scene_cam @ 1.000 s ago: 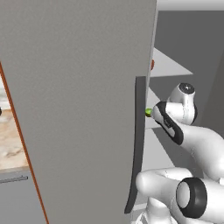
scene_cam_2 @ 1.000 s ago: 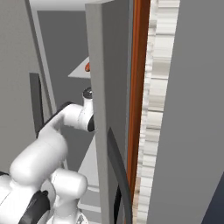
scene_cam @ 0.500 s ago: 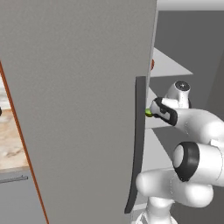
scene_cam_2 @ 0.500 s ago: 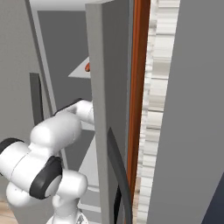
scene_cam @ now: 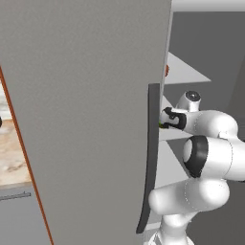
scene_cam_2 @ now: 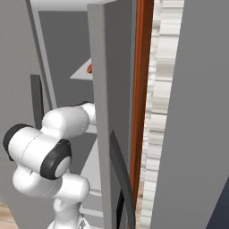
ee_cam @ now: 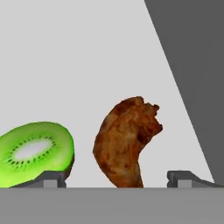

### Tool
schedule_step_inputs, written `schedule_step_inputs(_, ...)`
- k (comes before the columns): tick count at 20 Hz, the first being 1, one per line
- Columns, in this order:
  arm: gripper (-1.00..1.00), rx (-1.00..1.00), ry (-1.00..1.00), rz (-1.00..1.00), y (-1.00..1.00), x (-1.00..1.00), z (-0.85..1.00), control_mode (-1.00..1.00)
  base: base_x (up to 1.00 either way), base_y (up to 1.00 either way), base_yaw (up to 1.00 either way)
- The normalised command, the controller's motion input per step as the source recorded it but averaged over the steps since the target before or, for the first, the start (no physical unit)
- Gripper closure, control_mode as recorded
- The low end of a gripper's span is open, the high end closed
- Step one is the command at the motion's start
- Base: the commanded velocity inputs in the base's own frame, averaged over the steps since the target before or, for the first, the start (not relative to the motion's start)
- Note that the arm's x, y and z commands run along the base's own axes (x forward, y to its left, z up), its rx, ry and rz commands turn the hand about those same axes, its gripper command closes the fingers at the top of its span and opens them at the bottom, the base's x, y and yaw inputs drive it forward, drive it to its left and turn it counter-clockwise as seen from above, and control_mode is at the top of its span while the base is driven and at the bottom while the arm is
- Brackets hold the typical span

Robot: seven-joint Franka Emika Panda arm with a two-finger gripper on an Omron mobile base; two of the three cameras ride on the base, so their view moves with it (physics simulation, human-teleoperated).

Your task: Take the kiwi, sweet potato, and chicken drumstick from the freezer and place them in the bowl on the counter.

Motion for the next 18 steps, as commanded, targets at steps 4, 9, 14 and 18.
schedule_step_inputs(4,-1.0,0.0,0.0,0.0,-0.09,0.16,-0.26,-1.0,0.0,0.0,0.0)
schedule_step_inputs(9,-1.0,0.0,0.01,0.0,-0.17,0.03,-0.23,-1.0,0.0,0.0,0.0)
schedule_step_inputs(14,-1.0,0.02,0.02,0.0,-0.12,0.0,-0.25,-1.0,0.0,0.0,0.0)
schedule_step_inputs(18,-1.0,0.0,0.0,0.0,-0.16,0.0,-0.11,-1.0,0.0,0.0,0.0)
